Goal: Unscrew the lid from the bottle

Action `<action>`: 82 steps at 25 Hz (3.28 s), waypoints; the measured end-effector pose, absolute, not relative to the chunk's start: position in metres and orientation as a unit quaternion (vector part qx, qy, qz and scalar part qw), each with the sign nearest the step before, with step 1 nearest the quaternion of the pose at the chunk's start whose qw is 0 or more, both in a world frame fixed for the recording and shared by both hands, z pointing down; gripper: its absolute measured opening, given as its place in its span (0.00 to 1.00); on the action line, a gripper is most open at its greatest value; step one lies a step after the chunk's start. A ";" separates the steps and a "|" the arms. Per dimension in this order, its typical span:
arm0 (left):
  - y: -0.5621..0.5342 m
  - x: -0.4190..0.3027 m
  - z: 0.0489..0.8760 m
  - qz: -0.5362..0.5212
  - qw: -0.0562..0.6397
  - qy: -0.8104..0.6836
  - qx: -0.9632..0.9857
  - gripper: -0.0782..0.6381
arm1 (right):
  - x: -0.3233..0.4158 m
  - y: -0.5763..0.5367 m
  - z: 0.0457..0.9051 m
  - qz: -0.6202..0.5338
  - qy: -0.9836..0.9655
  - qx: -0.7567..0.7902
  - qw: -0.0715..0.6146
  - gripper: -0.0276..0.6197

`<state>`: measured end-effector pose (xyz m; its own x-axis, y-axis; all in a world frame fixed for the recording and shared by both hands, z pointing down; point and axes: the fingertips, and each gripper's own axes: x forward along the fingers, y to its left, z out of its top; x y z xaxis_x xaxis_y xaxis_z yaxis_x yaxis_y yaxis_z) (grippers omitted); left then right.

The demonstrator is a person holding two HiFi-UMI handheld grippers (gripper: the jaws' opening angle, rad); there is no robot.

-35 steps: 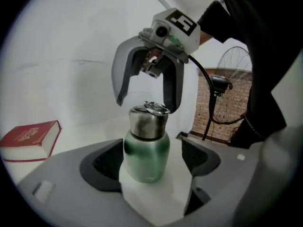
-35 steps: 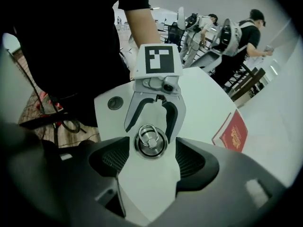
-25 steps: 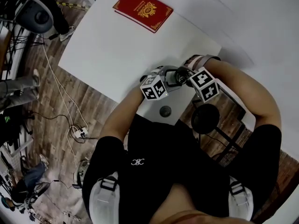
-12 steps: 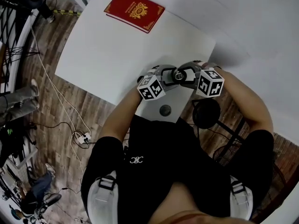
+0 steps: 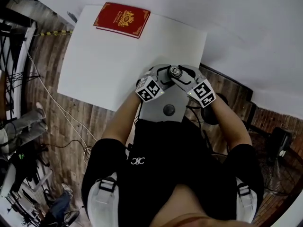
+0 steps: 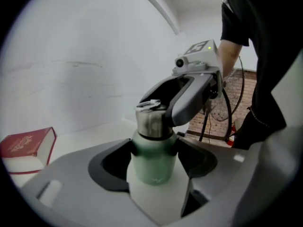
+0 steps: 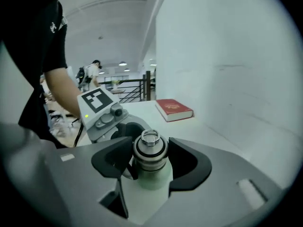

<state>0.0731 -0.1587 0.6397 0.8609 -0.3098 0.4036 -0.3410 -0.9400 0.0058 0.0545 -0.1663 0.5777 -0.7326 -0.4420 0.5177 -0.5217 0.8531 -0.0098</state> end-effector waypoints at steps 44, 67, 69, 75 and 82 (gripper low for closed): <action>-0.157 0.076 0.633 0.191 0.033 -0.152 0.969 0.61 | 0.054 -0.138 0.601 -0.376 -0.654 -0.264 0.601 0.46; -0.157 0.076 0.633 0.191 0.038 -0.157 0.968 0.61 | 0.072 -0.166 0.566 0.196 -0.817 0.511 0.185 0.40; -0.158 0.077 0.634 0.190 0.039 -0.156 0.968 0.61 | 0.072 -0.167 0.567 0.188 -0.826 0.493 0.200 0.40; -0.161 0.074 0.638 0.185 0.041 -0.156 0.969 0.61 | 0.062 -0.166 0.577 0.103 -0.893 0.341 0.276 0.40; -0.158 0.077 0.636 0.196 0.033 -0.155 0.968 0.61 | 0.064 -0.154 0.587 0.004 -0.907 0.049 0.417 0.40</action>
